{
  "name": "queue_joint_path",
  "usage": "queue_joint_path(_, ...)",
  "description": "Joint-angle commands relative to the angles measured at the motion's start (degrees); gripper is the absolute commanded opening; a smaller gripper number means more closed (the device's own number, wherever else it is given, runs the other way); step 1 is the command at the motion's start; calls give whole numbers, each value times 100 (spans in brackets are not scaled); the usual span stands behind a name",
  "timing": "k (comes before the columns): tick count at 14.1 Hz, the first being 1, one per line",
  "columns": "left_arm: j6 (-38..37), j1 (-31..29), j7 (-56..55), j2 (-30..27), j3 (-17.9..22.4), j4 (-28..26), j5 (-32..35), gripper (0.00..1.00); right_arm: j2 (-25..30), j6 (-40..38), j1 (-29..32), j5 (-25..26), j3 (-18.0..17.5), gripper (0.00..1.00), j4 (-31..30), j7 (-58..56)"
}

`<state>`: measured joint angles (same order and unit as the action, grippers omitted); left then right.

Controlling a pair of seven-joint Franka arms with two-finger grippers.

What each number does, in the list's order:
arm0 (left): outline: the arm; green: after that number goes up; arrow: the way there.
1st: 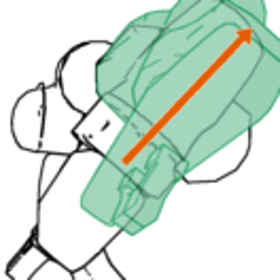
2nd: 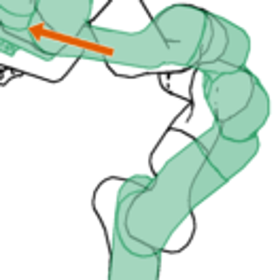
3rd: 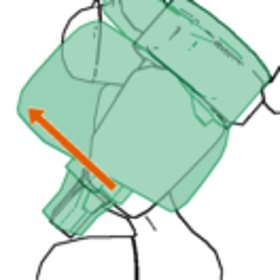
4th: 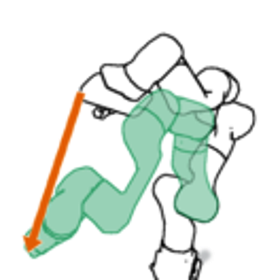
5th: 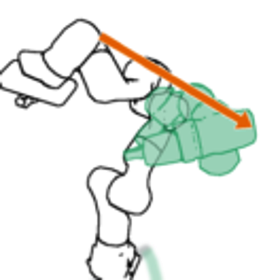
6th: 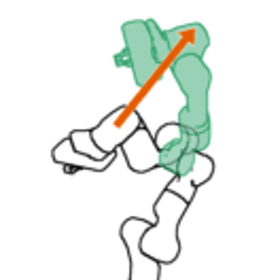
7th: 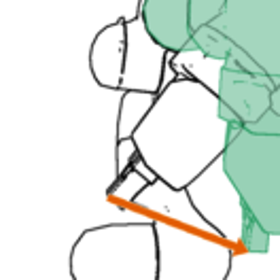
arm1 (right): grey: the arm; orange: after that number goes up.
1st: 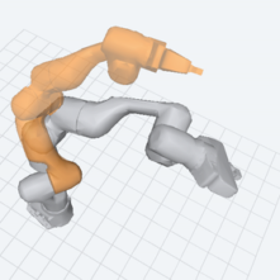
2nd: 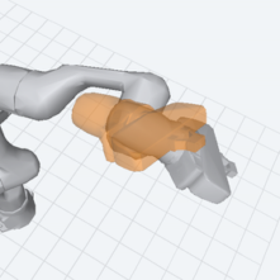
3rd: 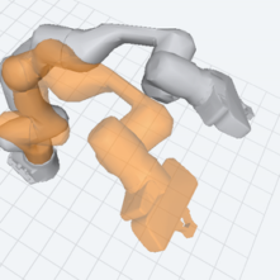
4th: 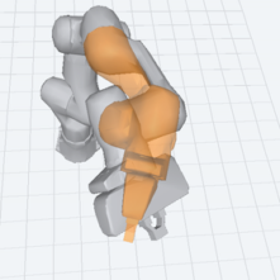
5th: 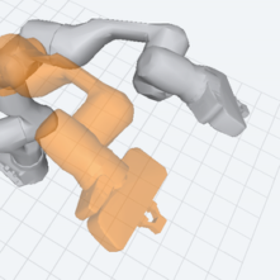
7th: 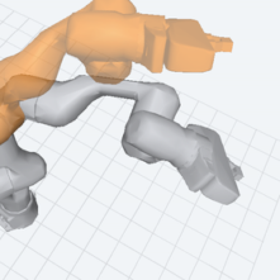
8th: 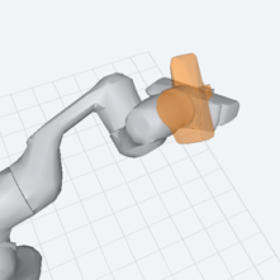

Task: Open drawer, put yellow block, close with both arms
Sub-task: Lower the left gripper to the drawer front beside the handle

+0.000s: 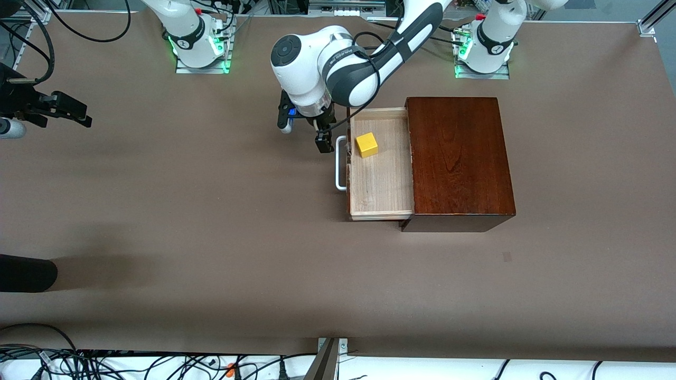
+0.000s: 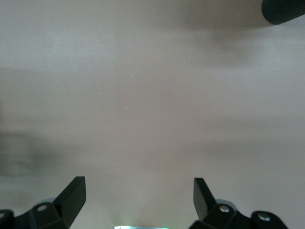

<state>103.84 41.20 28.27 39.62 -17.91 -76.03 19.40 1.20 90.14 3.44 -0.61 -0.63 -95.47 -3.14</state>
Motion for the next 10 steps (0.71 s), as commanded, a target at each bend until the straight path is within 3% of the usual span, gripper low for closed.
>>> queue_joint_path(1,171,-243,56,20,-46,-17,134,100,-58,-137,86,53,-78,100,161,-99)
queue_joint_path(10,5,-358,47,-33,42,-307,336,100,-58,-137,86,53,-96,100,161,-82)
